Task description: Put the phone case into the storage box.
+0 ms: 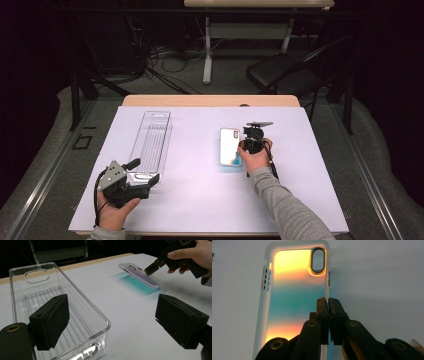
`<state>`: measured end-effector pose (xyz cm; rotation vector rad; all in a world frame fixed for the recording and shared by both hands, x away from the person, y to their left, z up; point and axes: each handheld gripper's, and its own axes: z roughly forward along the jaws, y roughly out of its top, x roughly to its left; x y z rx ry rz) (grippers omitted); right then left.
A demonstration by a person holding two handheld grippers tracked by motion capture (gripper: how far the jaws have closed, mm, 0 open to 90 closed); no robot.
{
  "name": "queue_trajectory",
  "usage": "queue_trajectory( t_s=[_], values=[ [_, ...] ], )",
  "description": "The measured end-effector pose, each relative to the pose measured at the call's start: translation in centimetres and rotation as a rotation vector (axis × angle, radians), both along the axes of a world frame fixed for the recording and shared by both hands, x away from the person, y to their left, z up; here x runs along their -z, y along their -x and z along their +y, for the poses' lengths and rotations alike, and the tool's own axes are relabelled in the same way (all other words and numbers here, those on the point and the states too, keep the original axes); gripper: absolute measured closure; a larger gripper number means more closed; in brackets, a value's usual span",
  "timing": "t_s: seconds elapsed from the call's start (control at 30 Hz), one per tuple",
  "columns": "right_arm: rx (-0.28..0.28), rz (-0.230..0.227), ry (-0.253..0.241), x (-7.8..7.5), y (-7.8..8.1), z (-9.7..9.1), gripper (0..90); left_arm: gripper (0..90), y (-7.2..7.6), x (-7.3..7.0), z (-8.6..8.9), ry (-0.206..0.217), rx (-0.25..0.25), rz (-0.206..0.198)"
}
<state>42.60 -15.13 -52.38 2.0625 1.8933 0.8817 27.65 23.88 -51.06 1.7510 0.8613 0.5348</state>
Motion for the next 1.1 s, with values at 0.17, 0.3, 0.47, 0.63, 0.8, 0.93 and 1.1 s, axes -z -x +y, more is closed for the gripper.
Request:
queue_trajectory(
  t_s=[0.17, 0.3, 0.47, 0.63, 0.8, 0.93, 1.1],
  values=[
    [-0.015, -0.039, 0.001, -0.5, 0.6, -0.2, 87.7, 12.5, 0.0, 0.0, -0.1, -0.002, 0.0, 0.0],
    [-0.028, -0.059, -0.003, -0.7, 1.0, -0.3, 87.8, 12.7, 0.0, 0.0, -0.1, -0.005, 0.004, -0.001],
    [-0.049, -0.096, -0.003, -1.2, 1.9, -0.5, 87.7, 13.5, 0.0, 0.0, -0.2, -0.005, 0.004, -0.001],
    [-0.066, -0.128, -0.02, -1.7, 2.8, -0.7, 87.7, 14.4, 0.1, 0.0, -0.3, -0.005, 0.005, 0.0],
    [-0.086, -0.158, -0.028, -2.1, 3.6, -0.8, 87.7, 14.7, 0.1, 0.0, -0.5, -0.002, 0.009, 0.002],
    [-0.108, -0.196, -0.036, -2.7, 4.3, -0.9, 87.7, 14.7, 0.2, 0.0, -0.9, -0.005, 0.014, 0.003],
    [-0.141, -0.236, -0.048, -3.3, 5.2, -0.8, 87.7, 14.7, 0.3, -0.2, -1.4, -0.004, 0.024, 0.003]
  ],
)
